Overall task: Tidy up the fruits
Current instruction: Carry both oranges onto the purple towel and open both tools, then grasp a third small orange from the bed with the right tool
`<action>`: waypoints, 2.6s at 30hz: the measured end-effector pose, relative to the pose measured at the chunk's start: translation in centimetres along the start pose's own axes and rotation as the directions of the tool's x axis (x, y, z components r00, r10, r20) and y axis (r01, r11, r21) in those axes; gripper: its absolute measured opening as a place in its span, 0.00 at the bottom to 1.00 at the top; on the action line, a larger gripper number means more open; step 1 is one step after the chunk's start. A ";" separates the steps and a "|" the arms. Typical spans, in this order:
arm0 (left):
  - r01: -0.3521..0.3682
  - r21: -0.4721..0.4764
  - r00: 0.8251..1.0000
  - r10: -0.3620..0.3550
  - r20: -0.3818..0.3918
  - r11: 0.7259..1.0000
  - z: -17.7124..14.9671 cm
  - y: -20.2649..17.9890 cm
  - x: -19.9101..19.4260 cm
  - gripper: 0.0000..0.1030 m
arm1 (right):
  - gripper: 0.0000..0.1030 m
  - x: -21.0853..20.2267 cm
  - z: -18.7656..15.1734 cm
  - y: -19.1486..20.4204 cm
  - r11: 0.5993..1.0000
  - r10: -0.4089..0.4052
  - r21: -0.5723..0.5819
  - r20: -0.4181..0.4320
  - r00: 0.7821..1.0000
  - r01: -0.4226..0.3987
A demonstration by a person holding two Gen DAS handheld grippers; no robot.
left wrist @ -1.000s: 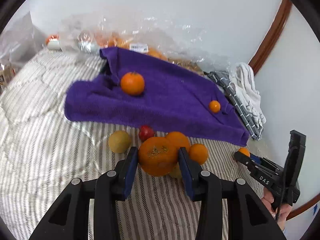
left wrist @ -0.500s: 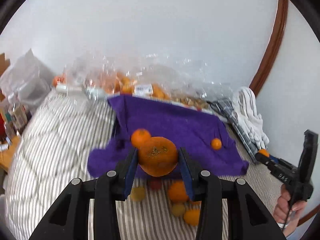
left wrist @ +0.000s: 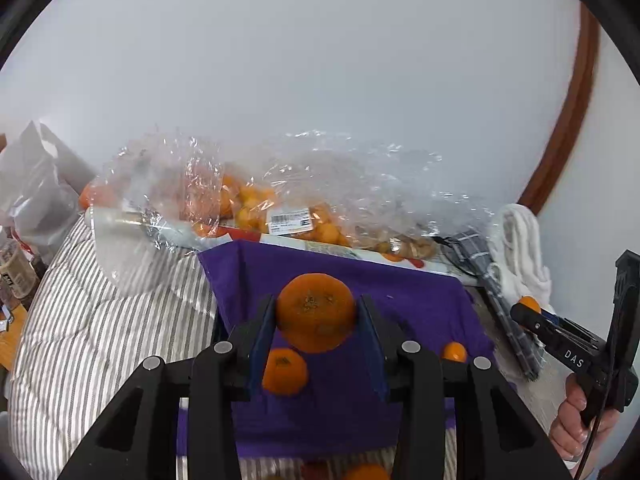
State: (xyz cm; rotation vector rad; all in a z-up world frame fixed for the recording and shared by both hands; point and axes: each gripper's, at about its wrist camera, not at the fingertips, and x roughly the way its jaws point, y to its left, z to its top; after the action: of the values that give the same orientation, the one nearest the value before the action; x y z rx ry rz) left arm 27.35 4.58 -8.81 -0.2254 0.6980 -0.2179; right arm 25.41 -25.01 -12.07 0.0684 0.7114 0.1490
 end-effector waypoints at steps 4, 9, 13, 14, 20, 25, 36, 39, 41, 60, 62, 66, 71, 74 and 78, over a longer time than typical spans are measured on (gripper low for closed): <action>-0.029 -0.005 0.999 0.029 -0.038 1.000 0.9 0.9 3.2 0.38 | 0.31 3.2 0.9 -0.4 1.000 -0.001 -0.003 -0.039 0.999 0.001; -0.062 0.004 0.992 0.062 -0.109 0.998 1.2 1.8 6.9 0.38 | 0.31 7.2 0.9 -1.0 1.000 -0.012 -0.013 -0.114 0.993 0.010; -0.116 0.025 0.978 0.118 -0.169 0.993 0.9 2.2 9.3 0.38 | 0.31 10.0 0.0 -1.5 1.000 0.009 0.002 -0.194 0.981 -0.008; -0.121 0.018 0.976 0.122 -0.180 0.993 0.8 2.4 9.7 0.38 | 0.31 10.7 -0.2 -1.6 1.000 0.022 0.009 -0.218 0.976 -0.020; -0.114 0.009 0.964 0.113 -0.241 0.993 0.0 2.9 11.3 0.38 | 0.31 12.5 -1.0 -1.3 1.000 0.006 -0.011 -0.273 0.962 -0.009; -0.103 0.013 0.961 0.103 -0.255 0.995 -0.2 2.7 11.6 0.38 | 0.33 12.6 -1.0 -0.9 1.000 0.003 -0.021 -0.274 0.962 -0.009; -0.118 0.075 0.982 0.128 -0.140 0.990 1.1 0.1 6.1 0.52 | 0.71 5.8 0.6 -1.0 0.999 0.020 0.048 -0.108 0.994 -0.014; -0.115 0.060 0.989 0.120 -0.090 0.992 0.3 0.1 3.0 0.52 | 0.71 2.9 -0.1 -0.1 1.000 0.001 0.020 -0.084 0.996 0.001; -0.122 0.064 0.989 0.127 -0.078 0.991 -0.7 0.1 1.2 0.52 | 0.70 0.8 -1.2 0.9 0.999 -0.034 -0.026 -0.062 0.998 0.032; -0.244 0.095 0.959 0.255 -0.127 0.965 -13.8 5.5 -6.2 0.52 | 0.57 -6.3 -14.4 11.0 0.966 0.184 -0.160 -0.113 0.976 -0.201; -0.247 0.100 0.956 0.259 -0.135 0.964 -14.2 5.5 -6.1 0.52 | 0.57 -5.5 -15.1 11.9 0.965 0.180 -0.169 -0.138 0.974 -0.202; -0.240 0.102 0.956 0.253 -0.149 0.966 -14.6 5.7 -5.6 0.52 | 0.55 -3.9 -15.9 13.1 0.961 0.143 -0.214 -0.163 0.976 -0.177; -0.242 0.106 0.954 0.257 -0.156 0.964 -15.1 6.0 -5.0 0.52 | 0.32 -2.2 -16.6 13.5 0.959 0.138 -0.216 -0.207 0.968 -0.183; -0.223 0.100 0.959 0.237 -0.157 0.970 -15.1 6.0 -5.0 0.52 | 0.32 -2.4 -16.7 13.3 0.958 0.119 -0.237 -0.189 0.975 -0.163; -0.194 0.097 0.965 0.208 -0.162 0.976 -15.1 6.0 -5.0 0.60 | 0.32 -3.4 -16.7 11.4 0.966 0.119 -0.209 -0.171 0.978 -0.154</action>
State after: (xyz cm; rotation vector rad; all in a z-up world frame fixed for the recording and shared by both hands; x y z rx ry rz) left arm 14.46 9.68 -18.68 -0.0575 0.8756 -0.0712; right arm 10.65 -14.11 -21.21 -0.1088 0.8433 0.3682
